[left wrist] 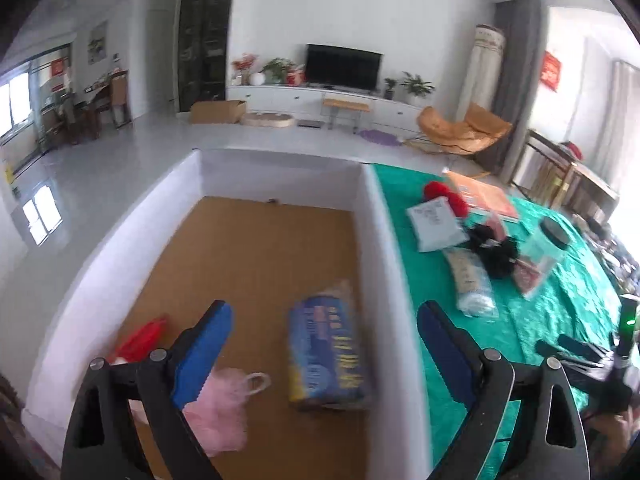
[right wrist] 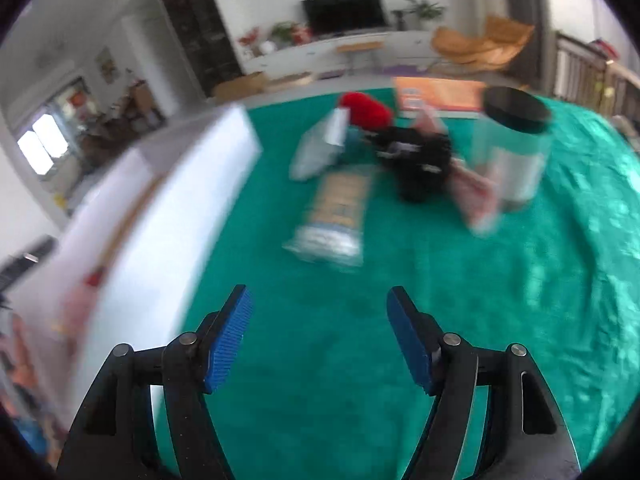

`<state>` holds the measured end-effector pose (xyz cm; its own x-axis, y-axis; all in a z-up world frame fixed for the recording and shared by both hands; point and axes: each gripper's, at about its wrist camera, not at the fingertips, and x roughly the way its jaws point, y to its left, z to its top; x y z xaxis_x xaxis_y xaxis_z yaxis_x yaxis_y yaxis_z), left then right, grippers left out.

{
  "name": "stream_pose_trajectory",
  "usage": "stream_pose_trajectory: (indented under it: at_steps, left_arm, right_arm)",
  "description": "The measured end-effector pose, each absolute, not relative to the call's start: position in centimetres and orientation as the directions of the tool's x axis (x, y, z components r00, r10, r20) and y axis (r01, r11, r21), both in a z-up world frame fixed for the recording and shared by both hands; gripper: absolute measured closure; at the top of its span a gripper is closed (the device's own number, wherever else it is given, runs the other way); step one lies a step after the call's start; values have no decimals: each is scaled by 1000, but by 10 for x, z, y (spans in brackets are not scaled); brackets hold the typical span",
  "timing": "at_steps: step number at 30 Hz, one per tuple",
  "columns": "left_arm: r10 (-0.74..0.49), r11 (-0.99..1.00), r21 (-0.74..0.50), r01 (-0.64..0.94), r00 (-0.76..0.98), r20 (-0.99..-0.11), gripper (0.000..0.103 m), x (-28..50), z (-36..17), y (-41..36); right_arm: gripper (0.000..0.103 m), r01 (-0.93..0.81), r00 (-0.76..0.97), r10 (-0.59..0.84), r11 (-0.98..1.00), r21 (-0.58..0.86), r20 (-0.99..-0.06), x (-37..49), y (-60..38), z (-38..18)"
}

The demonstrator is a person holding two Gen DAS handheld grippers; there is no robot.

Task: Organize soft objects
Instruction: 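Return both tools to the table near the cotton swab bag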

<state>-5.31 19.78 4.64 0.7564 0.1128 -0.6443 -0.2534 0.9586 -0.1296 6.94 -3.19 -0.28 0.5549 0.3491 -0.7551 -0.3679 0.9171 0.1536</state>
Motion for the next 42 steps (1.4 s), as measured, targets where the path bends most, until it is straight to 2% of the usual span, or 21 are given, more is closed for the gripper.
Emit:
stream_pose_trajectory:
  at_steps: [2,4,8,12,16,20,24,42]
  left_arm:
    - [14,981,-140,-135,767,-642,4,-40,45,154]
    - [-66,989,-142,-39,743,-666,4,-23,36,110]
    - [-154,988,-129,87,664,-732,4,15,-2,39]
    - [-61,998,-32,57,624,-779,4,41,-42,13]
    - [-20,999,-32,-11,584,-812,4,53,-72,31]
    - [6,999,-13,-30,563,-826,4,54,-92,40]
    - [-5,1000,-8,-2,563,-827,0,55,-95,36]
    - [-10,1000,-10,3,562,-827,0,54,-95,36]
  right_arm:
    - [28,-293,563,237,953,77,-791,73,-71,-34]
    - [28,-240,571,195,969,65,-797,64,-114,-51]
    - [28,-119,622,134,990,76,-772,69,-155,-54]
    - [30,-29,632,46,999,35,-773,66,-173,-54]
    - [30,-10,635,33,999,34,-772,67,-176,-54]
    - [23,-26,628,24,1000,10,-778,65,-174,-53]
    - [23,-27,628,28,1000,15,-778,62,-176,-56]
    - [22,-26,627,27,1000,14,-779,61,-175,-55]
